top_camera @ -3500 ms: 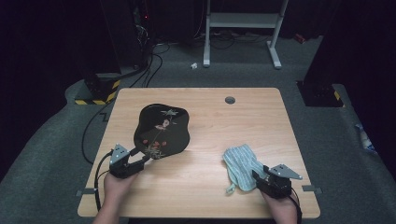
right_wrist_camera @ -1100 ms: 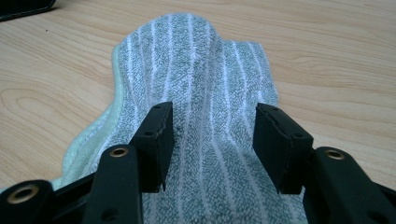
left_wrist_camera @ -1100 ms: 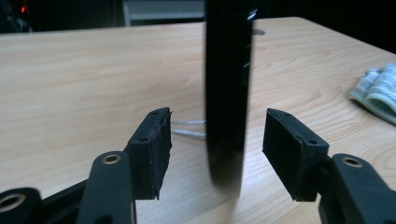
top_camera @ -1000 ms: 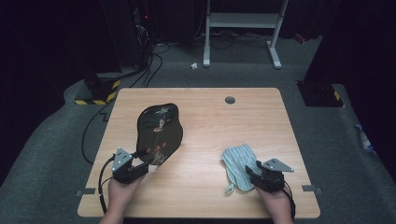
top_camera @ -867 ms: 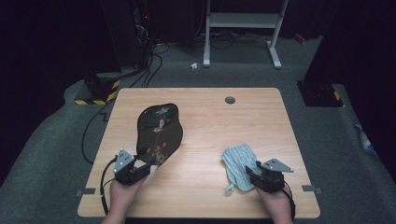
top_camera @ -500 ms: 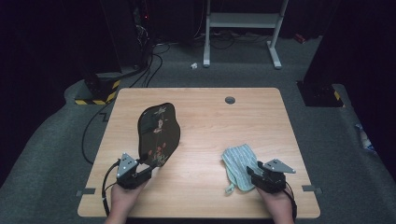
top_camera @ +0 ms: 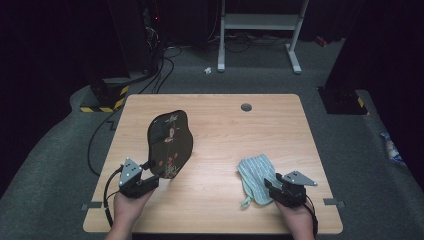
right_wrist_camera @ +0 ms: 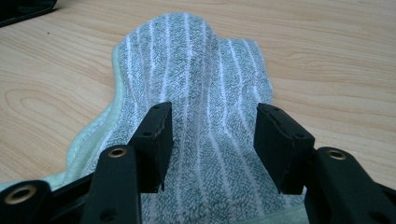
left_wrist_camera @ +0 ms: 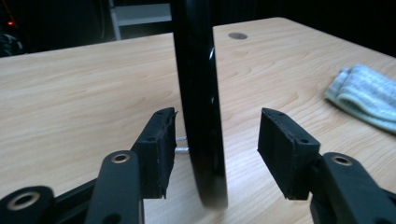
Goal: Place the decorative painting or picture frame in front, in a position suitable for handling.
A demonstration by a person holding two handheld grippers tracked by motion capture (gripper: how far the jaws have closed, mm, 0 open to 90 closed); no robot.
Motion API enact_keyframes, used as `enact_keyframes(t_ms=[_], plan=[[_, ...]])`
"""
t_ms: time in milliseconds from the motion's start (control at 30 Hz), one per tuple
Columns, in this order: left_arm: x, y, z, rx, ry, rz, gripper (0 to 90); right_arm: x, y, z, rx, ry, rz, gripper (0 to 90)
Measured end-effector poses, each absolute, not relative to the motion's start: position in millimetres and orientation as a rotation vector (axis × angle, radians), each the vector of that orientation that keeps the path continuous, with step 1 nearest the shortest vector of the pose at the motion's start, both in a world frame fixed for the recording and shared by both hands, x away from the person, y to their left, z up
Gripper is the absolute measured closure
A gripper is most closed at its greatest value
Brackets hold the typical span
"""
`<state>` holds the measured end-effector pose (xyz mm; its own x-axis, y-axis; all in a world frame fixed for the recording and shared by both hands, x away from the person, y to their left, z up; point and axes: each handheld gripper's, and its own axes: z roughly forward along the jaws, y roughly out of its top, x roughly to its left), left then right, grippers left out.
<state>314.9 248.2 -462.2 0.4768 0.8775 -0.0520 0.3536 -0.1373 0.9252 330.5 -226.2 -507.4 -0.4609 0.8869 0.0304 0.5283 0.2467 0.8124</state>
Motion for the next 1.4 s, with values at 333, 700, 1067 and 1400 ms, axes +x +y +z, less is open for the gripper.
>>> enact_keyframes(t_ms=[333,700,1067,1400], plan=[[331.2,243.4,-437.1,1.697,1.06,0.681,42.5,329.0,-228.6,-505.9,1.302,2.071,1.1,46.9],[343.2,245.1,-429.4,1.682,1.083,0.631,46.0,331.6,-231.8,-509.0,1.319,2.072,1.091,46.9],[346.4,240.0,-418.8,1.71,1.055,0.624,59.7,329.1,-230.8,-506.0,1.3,2.074,1.102,46.8],[354.5,237.0,-423.4,1.718,1.058,0.624,65.8,330.2,-228.2,-507.1,1.288,2.083,1.092,46.8]])
